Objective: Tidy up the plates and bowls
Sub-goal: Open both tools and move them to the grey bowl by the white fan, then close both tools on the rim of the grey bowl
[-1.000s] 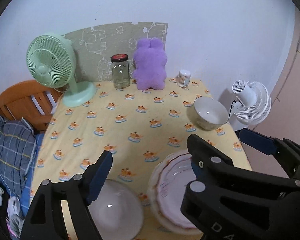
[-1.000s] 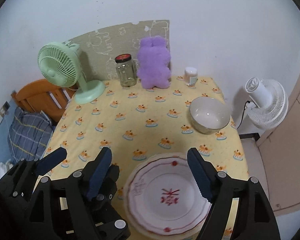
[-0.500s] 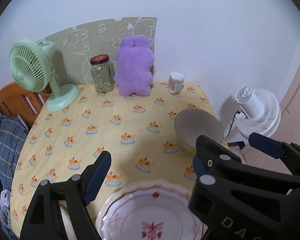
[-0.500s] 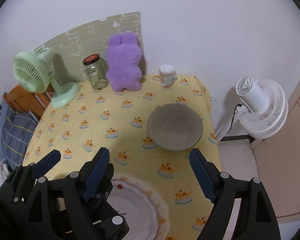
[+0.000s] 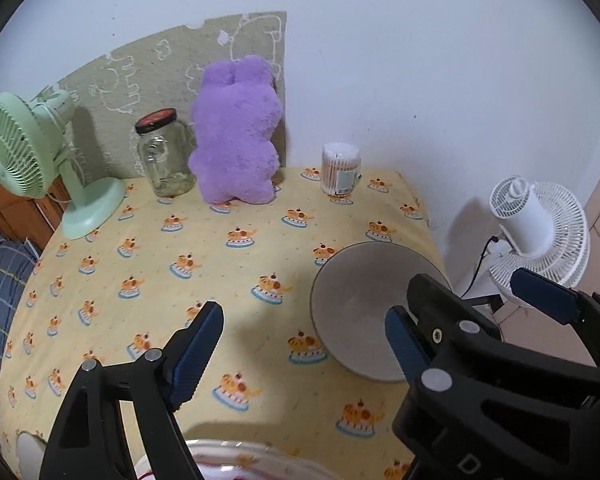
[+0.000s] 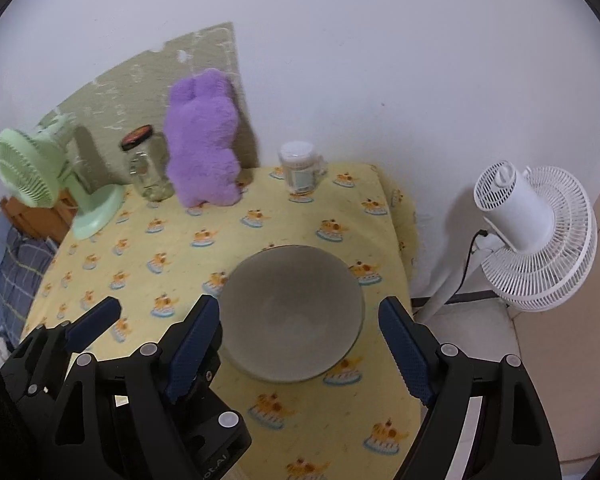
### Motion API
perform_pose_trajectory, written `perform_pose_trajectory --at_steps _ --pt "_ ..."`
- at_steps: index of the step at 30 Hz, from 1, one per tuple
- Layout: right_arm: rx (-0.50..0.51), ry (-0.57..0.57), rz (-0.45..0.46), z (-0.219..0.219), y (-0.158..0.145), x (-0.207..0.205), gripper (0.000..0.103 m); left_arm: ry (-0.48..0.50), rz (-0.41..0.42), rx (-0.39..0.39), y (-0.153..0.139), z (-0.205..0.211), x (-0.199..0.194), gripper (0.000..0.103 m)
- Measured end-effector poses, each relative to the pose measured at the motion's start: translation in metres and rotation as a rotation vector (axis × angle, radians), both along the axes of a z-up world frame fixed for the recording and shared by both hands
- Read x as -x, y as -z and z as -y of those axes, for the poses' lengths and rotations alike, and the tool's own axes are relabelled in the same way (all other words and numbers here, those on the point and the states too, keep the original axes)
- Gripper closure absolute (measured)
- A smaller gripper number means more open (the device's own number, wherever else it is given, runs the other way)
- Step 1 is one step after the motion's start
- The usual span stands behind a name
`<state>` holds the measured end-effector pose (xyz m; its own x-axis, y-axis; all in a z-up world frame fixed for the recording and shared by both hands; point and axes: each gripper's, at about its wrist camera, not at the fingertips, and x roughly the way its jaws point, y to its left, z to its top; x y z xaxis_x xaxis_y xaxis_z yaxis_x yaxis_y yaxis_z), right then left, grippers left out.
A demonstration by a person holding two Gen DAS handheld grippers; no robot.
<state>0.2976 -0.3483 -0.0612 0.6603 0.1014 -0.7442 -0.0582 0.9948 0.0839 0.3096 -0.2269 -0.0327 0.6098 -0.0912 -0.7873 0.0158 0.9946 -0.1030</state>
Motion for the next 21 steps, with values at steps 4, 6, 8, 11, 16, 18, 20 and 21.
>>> perform_pose_trajectory --at_steps 4,6,8,11,16,18,20,21 --pt "-0.018 0.023 -0.033 0.012 0.018 -0.018 0.018 -0.005 -0.021 -0.017 0.018 0.012 -0.017 0.018" --pt "-0.028 0.042 -0.042 0.017 0.027 -0.026 0.018 -0.011 -0.022 -0.027 0.024 0.017 -0.022 0.018" --pt "-0.019 0.050 -0.055 0.021 0.036 -0.034 0.018 -0.007 -0.031 -0.037 0.032 0.021 -0.028 0.018" --pt "-0.028 0.052 -0.089 0.025 0.047 -0.042 0.018 0.009 -0.060 -0.045 0.044 0.026 -0.038 0.021" --pt "-0.041 0.069 -0.129 0.031 0.060 -0.054 0.024 0.017 -0.091 -0.067 0.055 0.029 -0.049 0.033" --pt "-0.037 0.071 -0.147 0.030 0.065 -0.059 0.033 0.013 -0.105 -0.074 0.060 0.029 -0.054 0.038" --pt "-0.038 0.074 -0.167 0.030 0.069 -0.063 0.038 0.022 -0.124 -0.077 0.064 0.030 -0.057 0.049" --pt "-0.036 0.077 -0.173 0.031 0.070 -0.064 0.042 0.023 -0.130 -0.079 0.066 0.031 -0.058 0.051"
